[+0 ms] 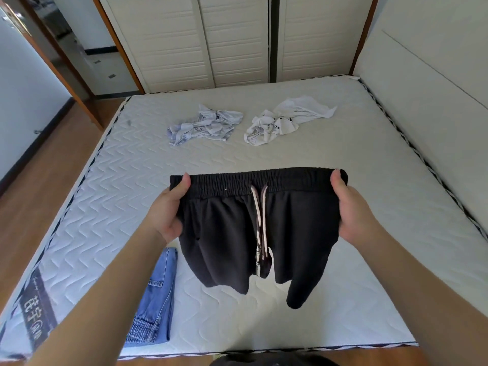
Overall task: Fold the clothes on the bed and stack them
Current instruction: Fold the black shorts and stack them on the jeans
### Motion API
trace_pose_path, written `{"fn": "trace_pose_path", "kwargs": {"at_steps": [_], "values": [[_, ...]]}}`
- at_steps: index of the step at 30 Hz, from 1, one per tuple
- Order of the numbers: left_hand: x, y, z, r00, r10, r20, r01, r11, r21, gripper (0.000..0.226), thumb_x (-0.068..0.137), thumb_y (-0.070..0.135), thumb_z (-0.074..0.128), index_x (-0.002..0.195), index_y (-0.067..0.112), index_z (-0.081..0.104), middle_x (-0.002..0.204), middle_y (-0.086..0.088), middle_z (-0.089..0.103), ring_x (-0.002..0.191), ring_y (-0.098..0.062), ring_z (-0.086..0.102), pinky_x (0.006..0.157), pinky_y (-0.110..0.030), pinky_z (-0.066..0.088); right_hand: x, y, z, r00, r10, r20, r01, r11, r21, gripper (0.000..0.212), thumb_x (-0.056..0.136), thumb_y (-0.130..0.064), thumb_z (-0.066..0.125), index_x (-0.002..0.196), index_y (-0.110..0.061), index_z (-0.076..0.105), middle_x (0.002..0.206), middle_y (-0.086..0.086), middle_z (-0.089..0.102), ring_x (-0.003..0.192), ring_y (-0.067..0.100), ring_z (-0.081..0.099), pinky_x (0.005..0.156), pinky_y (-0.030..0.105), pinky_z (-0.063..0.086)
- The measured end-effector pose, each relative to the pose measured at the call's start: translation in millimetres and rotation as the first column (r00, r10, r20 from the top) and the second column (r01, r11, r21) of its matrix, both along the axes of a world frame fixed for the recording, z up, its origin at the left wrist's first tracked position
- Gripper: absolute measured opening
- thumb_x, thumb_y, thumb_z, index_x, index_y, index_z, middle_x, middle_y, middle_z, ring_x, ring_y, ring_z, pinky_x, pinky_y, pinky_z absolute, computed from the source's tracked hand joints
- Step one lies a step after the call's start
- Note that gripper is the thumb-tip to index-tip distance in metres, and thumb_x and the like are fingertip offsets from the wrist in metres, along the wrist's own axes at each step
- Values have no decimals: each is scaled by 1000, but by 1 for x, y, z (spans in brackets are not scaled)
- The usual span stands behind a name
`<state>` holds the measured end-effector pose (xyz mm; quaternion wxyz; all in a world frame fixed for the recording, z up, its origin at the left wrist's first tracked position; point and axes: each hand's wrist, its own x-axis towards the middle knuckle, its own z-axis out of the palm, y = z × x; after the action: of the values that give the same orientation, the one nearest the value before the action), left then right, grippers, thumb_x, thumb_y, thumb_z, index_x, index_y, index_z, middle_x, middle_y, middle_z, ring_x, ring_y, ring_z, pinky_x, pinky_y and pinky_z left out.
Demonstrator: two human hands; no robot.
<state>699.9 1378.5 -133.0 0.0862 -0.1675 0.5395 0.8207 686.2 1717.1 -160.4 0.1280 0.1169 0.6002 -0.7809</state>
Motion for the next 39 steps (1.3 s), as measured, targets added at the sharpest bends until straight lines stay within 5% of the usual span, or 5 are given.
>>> {"fn": "trace_pose_path", "kwargs": {"at_steps": [11, 21, 26, 36, 39], "values": [[26, 85, -7, 920, 309, 241, -345, 931, 122, 37, 94, 40, 61, 101, 4, 70, 95, -12, 76, 84, -26, 74, 61, -37, 60, 21, -61, -1, 936, -184, 300, 199, 980, -20, 46, 86, -63, 60, 93, -19, 72, 84, 0, 77, 75, 17, 74, 77, 34, 56], [44, 111, -9, 952, 238, -194, -303, 829, -470, 44, 81, 70, 49, 96, 33, 67, 90, 17, 73, 85, 2, 68, 78, -30, 52, 62, -105, 20, 967, 175, -185, -96, 923, 372, 51, 87, -73, 36, 113, -39, 64, 102, -20, 71, 94, -5, 66, 87, 29, 50], [45, 114, -11, 971, 21, -238, -142, 852, -504, 51, 85, 69, 44, 121, 36, 61, 111, 19, 69, 109, 1, 62, 98, -33, 48, 64, -108, 13, 903, 404, -146, -411, 911, -24, 80, 81, -84, 33, 148, -40, 37, 148, -16, 46, 138, 0, 38, 117, 33, 27], [35, 89, -12, 867, -345, -359, 37, 764, -645, 88, 65, 40, 79, 139, 11, 45, 133, -1, 58, 124, -8, 54, 101, -24, 45, 48, -91, 30, 839, 473, -269, -540, 780, -315, 70, 98, -59, 21, 151, -17, 34, 155, 5, 38, 146, 16, 28, 118, 31, 28], [33, 82, -14, 890, -265, -371, -41, 764, -644, 62, 73, 35, 73, 130, 19, 54, 123, 8, 65, 116, -1, 59, 97, -22, 48, 39, -81, 31, 846, 481, -230, -533, 765, -362, 66, 98, -54, 19, 146, -15, 41, 153, 3, 42, 144, 12, 32, 111, 22, 35]]}}
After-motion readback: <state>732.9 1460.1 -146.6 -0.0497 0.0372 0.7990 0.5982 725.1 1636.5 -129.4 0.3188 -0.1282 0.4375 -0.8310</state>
